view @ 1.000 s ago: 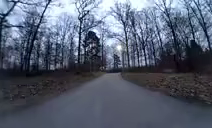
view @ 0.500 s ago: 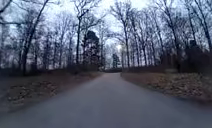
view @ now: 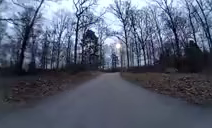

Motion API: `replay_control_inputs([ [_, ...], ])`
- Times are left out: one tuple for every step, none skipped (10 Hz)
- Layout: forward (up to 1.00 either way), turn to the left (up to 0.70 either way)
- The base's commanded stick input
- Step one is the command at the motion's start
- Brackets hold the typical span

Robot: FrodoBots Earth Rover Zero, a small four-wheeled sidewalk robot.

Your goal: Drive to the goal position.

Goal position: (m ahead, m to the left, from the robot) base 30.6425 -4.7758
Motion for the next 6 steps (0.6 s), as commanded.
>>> replay_control_inputs([
  [1.00,0.00],
  [1.00,-0.02],
  [1.00,-0.19],
  [1.00,-0.35],
  [1.00,-0.40],
  [1.00,-0.16],
])
